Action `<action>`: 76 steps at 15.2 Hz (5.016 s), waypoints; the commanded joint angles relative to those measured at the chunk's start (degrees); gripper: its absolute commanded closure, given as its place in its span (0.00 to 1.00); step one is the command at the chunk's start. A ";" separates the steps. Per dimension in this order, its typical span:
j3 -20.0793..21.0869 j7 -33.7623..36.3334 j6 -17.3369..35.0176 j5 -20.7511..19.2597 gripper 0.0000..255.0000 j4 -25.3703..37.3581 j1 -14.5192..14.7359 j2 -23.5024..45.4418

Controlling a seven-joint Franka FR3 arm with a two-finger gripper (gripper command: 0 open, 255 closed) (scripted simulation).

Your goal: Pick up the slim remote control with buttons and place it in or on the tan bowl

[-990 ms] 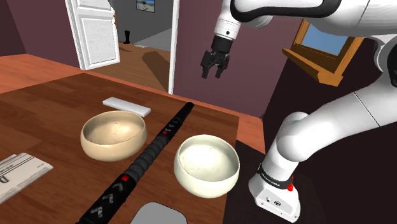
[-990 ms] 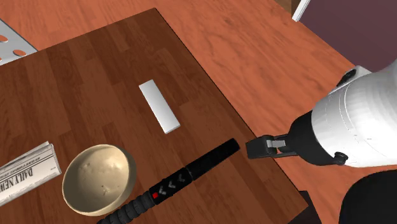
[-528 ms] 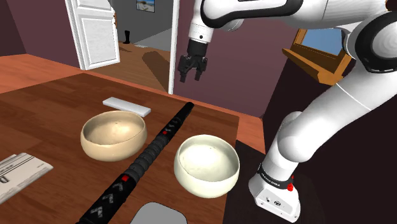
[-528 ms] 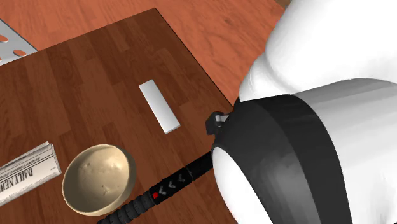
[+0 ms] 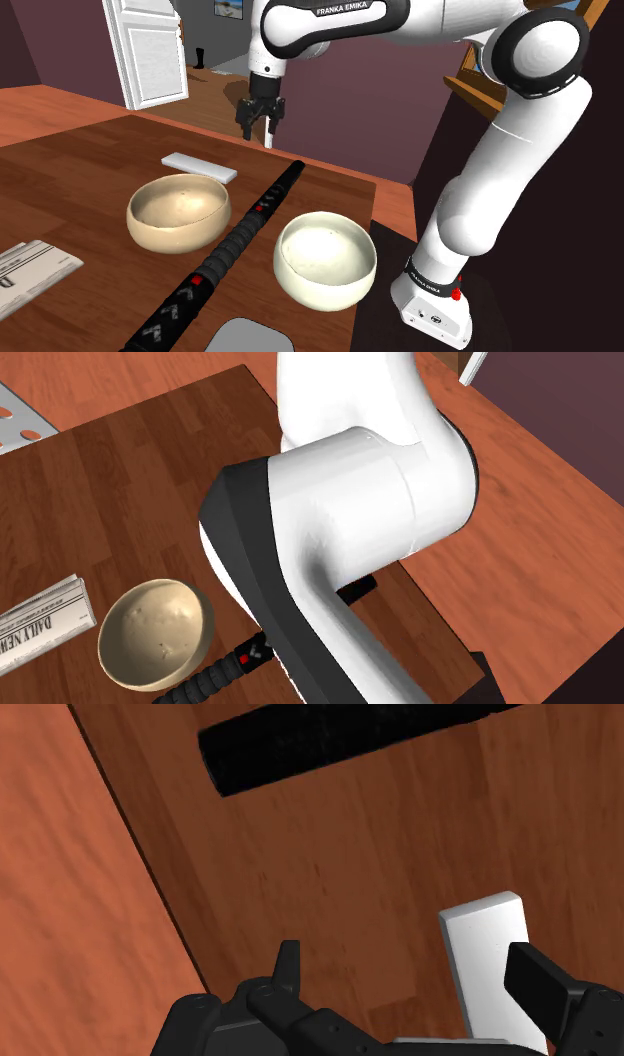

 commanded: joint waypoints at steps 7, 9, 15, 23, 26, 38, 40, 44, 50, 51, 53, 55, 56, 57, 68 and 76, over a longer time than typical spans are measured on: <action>2.99 3.35 -0.45 -5.41 0.00 16.29 3.61 17.71; 3.40 4.09 -1.35 -6.94 0.00 21.31 4.90 22.41; 3.67 4.99 -2.05 -9.35 0.00 29.07 7.25 30.41; 3.53 5.19 1.86 -9.58 0.00 25.90 7.13 31.17; 3.53 5.19 1.86 -9.58 0.00 25.90 7.13 31.17; 3.53 5.19 1.86 -9.58 1.00 25.90 7.13 31.17; 3.58 5.09 0.49 -9.48 1.00 26.94 7.15 30.83; 3.66 4.92 -2.34 -9.32 1.00 29.30 7.21 30.34; 3.76 4.70 -6.78 -9.17 1.00 33.41 7.38 30.00; 3.77 4.67 -7.55 -9.15 1.00 34.18 7.42 29.99; 3.79 4.60 -9.11 -9.14 1.00 35.78 7.50 30.03; 3.81 4.54 -10.71 -9.14 1.00 37.49 7.61 30.14; 3.82 4.52 -11.52 -9.15 1.00 38.39 7.66 30.22; 3.83 4.49 -12.35 -9.16 1.00 39.32 7.72 30.32; 3.82 4.20 -22.52 -9.64 1.00 52.31 8.82 33.14; 5.49 9.23 -20.74 -8.79 1.00 43.05 11.42 25.78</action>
